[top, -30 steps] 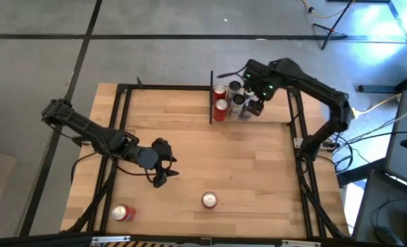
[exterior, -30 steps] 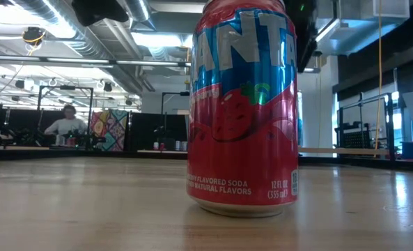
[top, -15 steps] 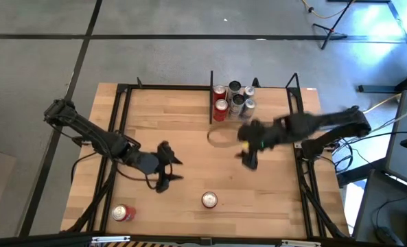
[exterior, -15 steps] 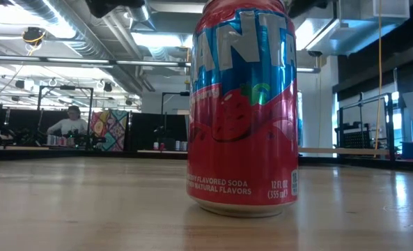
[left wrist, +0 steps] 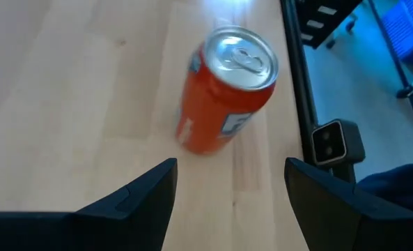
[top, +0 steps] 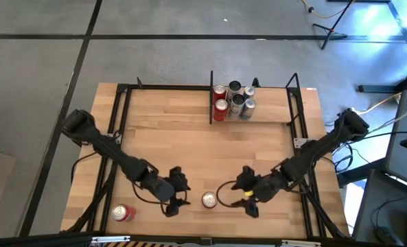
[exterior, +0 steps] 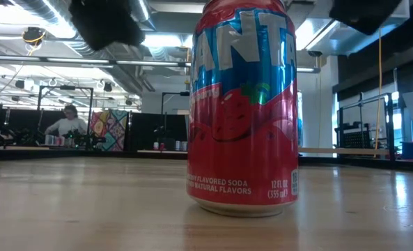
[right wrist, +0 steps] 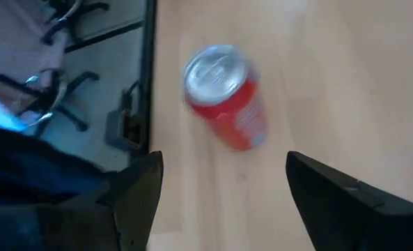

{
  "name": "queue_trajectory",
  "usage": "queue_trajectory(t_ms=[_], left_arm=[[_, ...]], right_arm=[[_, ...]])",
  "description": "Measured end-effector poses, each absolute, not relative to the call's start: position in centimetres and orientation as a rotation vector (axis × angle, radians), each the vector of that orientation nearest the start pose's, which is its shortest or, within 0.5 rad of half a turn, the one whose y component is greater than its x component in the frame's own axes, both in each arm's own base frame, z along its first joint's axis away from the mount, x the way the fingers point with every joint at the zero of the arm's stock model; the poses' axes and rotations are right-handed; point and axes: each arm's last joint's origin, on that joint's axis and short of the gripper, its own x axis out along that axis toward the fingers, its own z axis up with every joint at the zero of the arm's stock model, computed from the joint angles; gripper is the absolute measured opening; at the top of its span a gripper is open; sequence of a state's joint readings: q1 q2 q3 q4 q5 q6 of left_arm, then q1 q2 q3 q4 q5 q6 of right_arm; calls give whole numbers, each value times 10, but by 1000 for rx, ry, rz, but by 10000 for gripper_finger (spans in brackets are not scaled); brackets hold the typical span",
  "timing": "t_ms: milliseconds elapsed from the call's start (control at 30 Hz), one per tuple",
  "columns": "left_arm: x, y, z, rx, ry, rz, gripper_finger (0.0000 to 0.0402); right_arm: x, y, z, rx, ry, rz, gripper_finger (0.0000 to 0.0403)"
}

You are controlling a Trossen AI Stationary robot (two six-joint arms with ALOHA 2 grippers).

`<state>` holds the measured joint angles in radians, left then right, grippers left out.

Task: Place canned beverage on shelf
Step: Put the right orange soda can on the shelf

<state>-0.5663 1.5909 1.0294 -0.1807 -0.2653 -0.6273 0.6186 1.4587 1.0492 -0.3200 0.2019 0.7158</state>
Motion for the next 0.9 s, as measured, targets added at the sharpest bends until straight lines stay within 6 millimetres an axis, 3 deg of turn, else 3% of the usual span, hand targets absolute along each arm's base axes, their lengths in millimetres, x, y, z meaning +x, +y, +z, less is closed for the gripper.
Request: queue_trajectory(t_ms=[200, 333, 467, 667, 900], left_arm=[[304, -186, 196, -327, 718, -66, 253], [312, -187, 180, -320, 718, -48, 253], [318, -185, 170, -316, 731, -28, 253], [324, -177, 171, -322, 702, -10, 253], [326, -178, 173, -321, 671, -22, 253]], right_arm=[[266, 184, 257, 447, 690, 187, 289], [274, 188, 252, 388, 631, 175, 289], [287, 190, 233, 345, 655, 167, 289], [309, 185, 216, 341, 703, 170, 289], [328, 195, 217, 260, 670, 180, 289]])
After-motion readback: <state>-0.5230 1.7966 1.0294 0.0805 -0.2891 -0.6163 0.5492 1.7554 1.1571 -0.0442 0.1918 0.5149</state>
